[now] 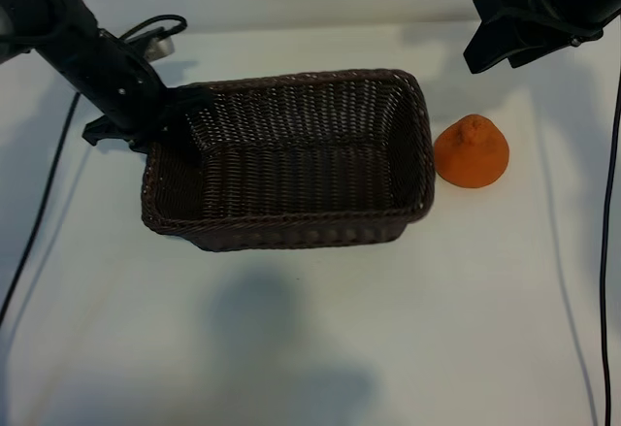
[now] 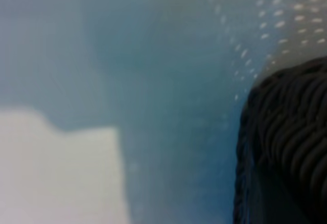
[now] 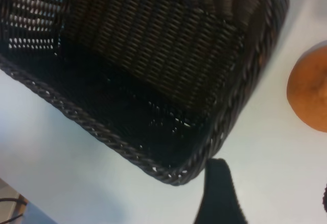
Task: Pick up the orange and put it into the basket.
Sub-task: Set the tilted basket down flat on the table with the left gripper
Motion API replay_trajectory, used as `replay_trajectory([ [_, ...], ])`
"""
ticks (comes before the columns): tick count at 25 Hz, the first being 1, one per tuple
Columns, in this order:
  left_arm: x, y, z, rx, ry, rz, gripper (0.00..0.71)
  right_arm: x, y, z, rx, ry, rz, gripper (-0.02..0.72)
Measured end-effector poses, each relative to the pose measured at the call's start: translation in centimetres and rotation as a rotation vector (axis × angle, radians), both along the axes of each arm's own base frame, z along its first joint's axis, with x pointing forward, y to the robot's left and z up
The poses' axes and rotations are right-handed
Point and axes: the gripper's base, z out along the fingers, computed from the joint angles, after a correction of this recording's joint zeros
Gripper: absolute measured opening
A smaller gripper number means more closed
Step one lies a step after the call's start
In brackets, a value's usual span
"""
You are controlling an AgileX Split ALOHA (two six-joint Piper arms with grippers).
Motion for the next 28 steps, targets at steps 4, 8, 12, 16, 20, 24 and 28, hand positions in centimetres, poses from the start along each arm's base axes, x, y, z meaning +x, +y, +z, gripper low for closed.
replay_trajectory([
  [4,0.0,-0.3,0.0,-0.003,0.001,-0.008,0.163,0.0,0.0,0.0,0.000,0.000,0.000,0.475],
  [8,0.2,-0.4,0.1,0.003,0.009,-0.024,0.163,0.0,0.0,0.0,0.000,-0.001,-0.001,0.475],
  [12,0.4,-0.4,0.6,0.010,0.032,-0.021,0.162,0.0,0.0,0.0,0.000,-0.002,-0.001,0.475],
  [16,0.6,-0.5,1.2,0.007,0.041,-0.002,0.162,0.0,0.0,0.0,0.000,-0.003,-0.002,0.475],
  [20,0.6,-0.4,1.1,0.019,0.051,0.007,0.162,0.0,0.0,0.0,0.000,-0.004,-0.002,0.475],
  [24,0.5,-0.1,1.0,0.051,0.051,-0.005,0.162,0.1,0.0,0.0,0.000,-0.006,-0.003,0.475],
  [28,0.6,-0.1,1.0,0.054,0.041,-0.002,0.162,0.1,0.0,0.0,0.000,-0.006,-0.003,0.475],
])
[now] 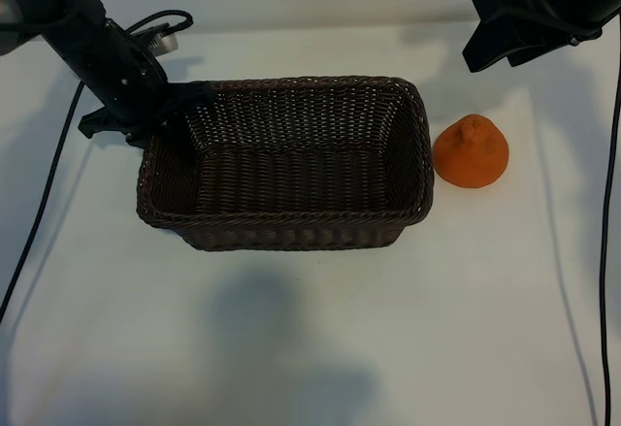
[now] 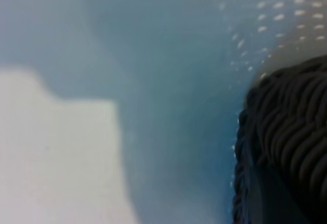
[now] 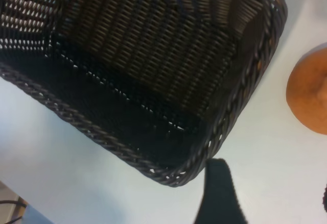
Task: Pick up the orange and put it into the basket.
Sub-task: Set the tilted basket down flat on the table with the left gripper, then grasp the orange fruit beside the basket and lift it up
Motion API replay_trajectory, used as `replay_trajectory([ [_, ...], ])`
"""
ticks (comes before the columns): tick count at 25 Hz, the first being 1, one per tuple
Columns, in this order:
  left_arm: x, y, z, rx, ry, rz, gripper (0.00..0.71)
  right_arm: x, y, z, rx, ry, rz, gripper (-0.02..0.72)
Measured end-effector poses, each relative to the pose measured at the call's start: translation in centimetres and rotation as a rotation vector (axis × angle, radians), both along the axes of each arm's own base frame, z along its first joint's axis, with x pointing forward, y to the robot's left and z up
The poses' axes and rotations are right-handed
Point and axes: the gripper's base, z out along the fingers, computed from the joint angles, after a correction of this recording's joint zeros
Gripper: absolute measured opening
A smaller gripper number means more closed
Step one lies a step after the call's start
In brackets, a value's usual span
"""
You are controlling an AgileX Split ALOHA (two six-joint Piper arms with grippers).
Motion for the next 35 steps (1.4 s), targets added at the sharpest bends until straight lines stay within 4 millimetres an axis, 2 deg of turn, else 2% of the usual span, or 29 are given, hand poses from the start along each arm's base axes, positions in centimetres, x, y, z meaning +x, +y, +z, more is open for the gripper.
replay_trajectory([
  [5,0.1,0.0,0.0,0.001,-0.009,0.003,0.178,0.0,0.0,0.0,0.000,0.000,0.000,0.475],
  [11,0.1,-0.2,0.1,-0.021,-0.007,0.015,0.361,0.0,0.0,0.0,0.000,0.000,0.000,0.475],
  [14,0.1,-0.2,0.1,-0.021,-0.006,0.018,0.409,0.0,0.0,0.0,0.000,0.000,0.000,0.475],
  [21,0.1,-0.2,0.3,-0.023,-0.007,0.021,0.426,0.0,0.0,0.0,0.000,-0.001,-0.001,0.475],
  [28,0.2,-0.1,3.6,-0.010,-0.021,0.000,0.428,0.0,0.0,0.0,0.000,-0.001,-0.001,0.475],
  [35,0.1,0.5,4.9,0.050,-0.048,-0.001,0.429,0.0,0.0,0.0,0.001,-0.001,0.001,0.475],
])
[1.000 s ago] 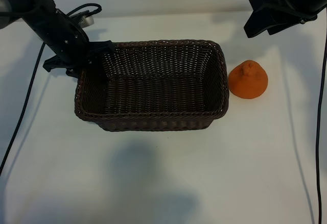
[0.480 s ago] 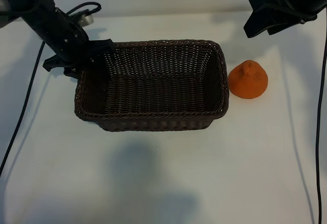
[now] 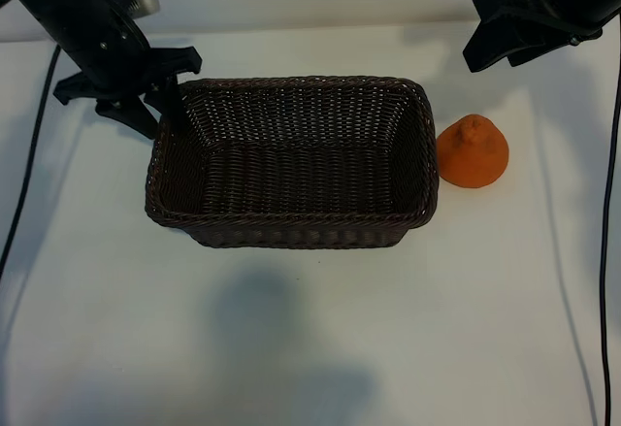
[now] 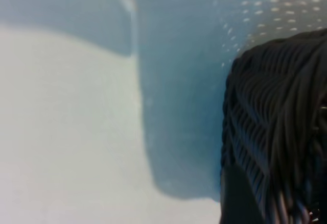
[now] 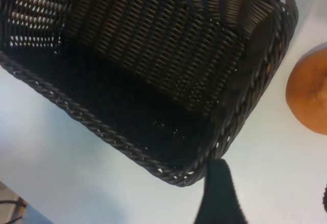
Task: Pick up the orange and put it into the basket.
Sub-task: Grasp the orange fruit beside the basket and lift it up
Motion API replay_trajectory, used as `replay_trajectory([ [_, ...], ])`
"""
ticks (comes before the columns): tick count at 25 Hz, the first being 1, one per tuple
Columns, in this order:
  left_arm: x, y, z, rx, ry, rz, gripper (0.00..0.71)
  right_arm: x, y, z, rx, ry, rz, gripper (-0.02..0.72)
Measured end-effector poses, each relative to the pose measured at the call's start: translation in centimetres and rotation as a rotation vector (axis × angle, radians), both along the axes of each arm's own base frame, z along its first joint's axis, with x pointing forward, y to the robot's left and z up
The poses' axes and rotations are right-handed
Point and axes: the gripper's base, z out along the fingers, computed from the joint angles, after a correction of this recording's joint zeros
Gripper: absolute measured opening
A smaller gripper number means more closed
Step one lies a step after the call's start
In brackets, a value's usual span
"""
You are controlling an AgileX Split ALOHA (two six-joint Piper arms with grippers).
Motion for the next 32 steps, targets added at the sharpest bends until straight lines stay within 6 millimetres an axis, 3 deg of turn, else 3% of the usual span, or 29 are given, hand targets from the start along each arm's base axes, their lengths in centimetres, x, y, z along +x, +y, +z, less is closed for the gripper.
replay_trajectory([
  [10,-0.6,0.1,2.9,-0.001,-0.069,-0.002,0.429,0.0,0.0,0.0,0.000,0.000,-0.001,0.475],
  [22,-3.4,0.1,10.2,-0.042,-0.252,-0.036,0.429,0.0,0.0,0.0,0.000,0.000,0.000,0.475],
  [32,-6.9,-0.8,10.1,-0.202,-0.228,-0.126,0.429,0.0,0.0,0.0,0.000,0.000,0.000,0.475],
])
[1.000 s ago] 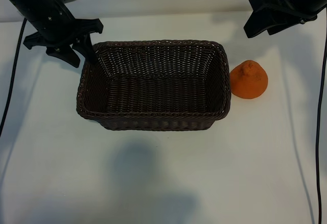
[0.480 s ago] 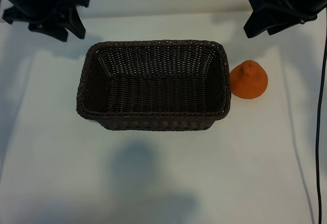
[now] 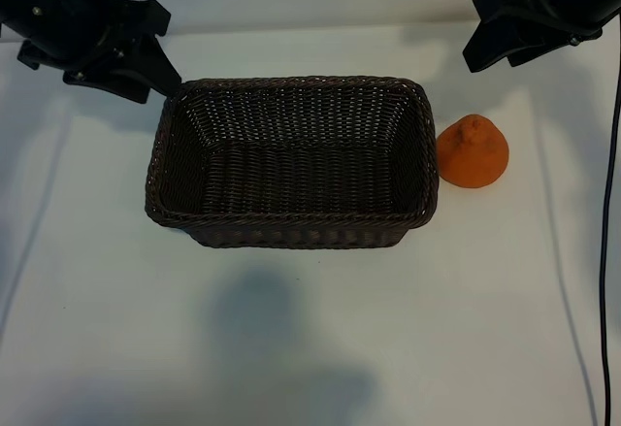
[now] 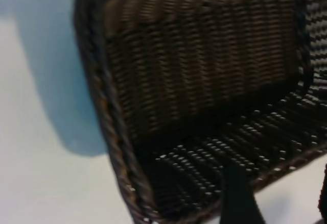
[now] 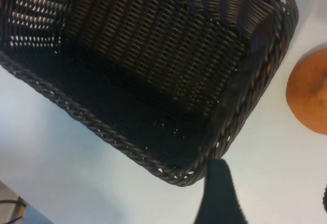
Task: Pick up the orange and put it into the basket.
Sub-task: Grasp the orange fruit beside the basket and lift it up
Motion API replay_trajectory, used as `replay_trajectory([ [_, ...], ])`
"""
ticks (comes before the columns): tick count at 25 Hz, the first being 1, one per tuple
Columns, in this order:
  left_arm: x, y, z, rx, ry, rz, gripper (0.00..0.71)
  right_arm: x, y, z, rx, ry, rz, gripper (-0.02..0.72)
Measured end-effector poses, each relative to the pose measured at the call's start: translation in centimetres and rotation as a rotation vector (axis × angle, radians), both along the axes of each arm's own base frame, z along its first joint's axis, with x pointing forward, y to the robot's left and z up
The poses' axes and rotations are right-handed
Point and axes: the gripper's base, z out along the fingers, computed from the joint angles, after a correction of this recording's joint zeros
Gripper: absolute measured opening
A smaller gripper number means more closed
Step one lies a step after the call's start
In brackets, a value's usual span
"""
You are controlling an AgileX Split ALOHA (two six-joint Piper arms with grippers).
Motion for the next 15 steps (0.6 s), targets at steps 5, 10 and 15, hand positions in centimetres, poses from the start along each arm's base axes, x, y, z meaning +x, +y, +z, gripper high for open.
replay_trajectory([
  [5,-1.3,1.4,1.2,-0.045,-0.028,0.031,0.429,0.0,0.0,0.0,0.000,0.001,0.000,0.475],
  [10,-2.5,3.4,1.4,-0.049,-0.025,0.093,0.430,0.0,0.0,0.0,0.000,0.001,0.000,0.475],
  [15,-3.0,3.6,1.5,-0.050,-0.027,0.097,0.430,0.0,0.0,0.0,0.000,0.000,0.000,0.475],
])
